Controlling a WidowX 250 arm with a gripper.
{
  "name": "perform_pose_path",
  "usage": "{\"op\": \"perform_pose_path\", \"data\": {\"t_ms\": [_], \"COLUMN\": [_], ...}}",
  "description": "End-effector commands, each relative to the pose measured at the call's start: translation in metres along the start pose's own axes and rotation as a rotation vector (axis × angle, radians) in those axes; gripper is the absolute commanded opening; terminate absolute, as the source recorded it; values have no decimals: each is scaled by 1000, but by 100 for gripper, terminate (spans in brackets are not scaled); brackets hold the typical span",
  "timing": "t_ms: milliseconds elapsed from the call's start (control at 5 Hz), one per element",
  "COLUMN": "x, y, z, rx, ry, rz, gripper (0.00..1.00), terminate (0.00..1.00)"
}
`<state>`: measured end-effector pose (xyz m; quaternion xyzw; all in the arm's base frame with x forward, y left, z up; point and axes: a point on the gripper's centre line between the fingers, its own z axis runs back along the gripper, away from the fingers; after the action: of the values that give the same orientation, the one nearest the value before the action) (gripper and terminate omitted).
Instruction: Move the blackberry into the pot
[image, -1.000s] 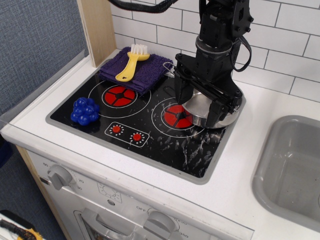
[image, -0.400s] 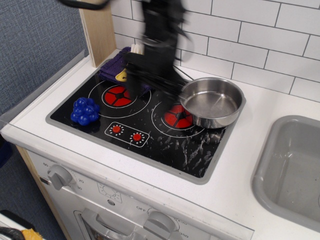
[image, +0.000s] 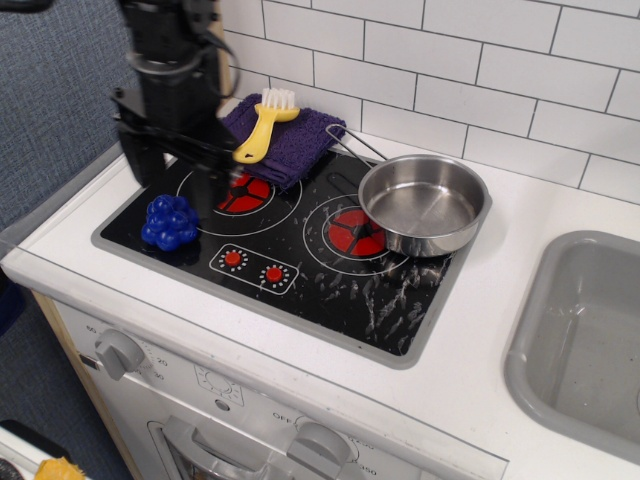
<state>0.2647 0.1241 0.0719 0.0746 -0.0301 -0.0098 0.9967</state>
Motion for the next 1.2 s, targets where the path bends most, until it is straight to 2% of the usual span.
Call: {"op": "perform_pose_path", "data": {"t_ms": [0,200,600,800,1000], "x": [7,11,6,7,20], "y": [17,13,15,13,-5], "z": [-15,-30,-44,-40,-12], "rx": [-8,-11,-16,-23,-11], "ry": [14,50,116,95,26], "rz": [47,59,103,95,34], "gripper": [100,100,100,0,0], "terminate": [0,0,0,0,0]}}
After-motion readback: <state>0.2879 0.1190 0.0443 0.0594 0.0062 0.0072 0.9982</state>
